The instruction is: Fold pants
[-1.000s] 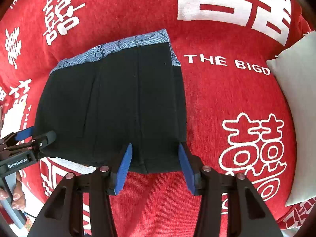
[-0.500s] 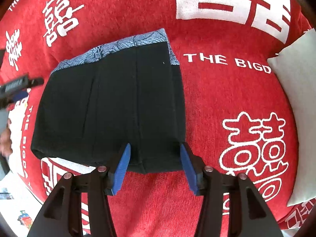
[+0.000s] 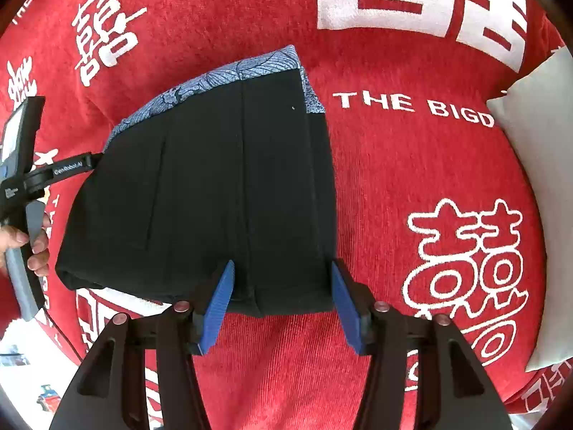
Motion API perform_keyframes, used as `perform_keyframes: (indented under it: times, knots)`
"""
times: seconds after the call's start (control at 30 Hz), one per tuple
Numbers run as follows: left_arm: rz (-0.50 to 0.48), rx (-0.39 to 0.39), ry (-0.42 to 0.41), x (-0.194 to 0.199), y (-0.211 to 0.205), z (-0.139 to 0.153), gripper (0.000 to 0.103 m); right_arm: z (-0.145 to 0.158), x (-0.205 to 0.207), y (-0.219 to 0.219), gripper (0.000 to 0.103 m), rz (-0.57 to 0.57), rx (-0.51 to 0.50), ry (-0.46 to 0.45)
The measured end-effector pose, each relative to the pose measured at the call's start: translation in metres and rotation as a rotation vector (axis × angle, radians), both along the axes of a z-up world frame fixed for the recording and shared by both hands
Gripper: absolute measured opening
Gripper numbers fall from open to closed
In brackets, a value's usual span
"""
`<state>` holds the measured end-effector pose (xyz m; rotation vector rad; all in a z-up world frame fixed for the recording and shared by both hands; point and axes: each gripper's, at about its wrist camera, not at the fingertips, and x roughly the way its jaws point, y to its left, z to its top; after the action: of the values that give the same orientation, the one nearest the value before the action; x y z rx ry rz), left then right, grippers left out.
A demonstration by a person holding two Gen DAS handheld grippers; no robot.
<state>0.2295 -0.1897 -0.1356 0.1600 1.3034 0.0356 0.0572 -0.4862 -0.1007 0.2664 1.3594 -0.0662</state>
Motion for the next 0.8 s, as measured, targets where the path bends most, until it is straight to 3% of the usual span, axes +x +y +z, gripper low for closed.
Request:
perform_keyframes:
  times: [0.6, 0.67, 0.8]
  knots:
    - [-0.035, -0.03, 0.028, -0.015, 0.01, 0.018, 0.091, 0.008, -0.008, -0.003, 0.06, -0.03, 0.02, -0.008]
    - [-0.045, -0.062, 0.044, -0.018, 0.011, 0.02, 0.091, 0.01, -0.011, -0.003, 0.062, -0.033, 0.019, -0.006]
    - [-0.06, -0.207, 0.098, -0.026, 0.021, 0.024, 0.091, 0.01, -0.018, -0.008, 0.068, -0.033, 0.032, 0.001]
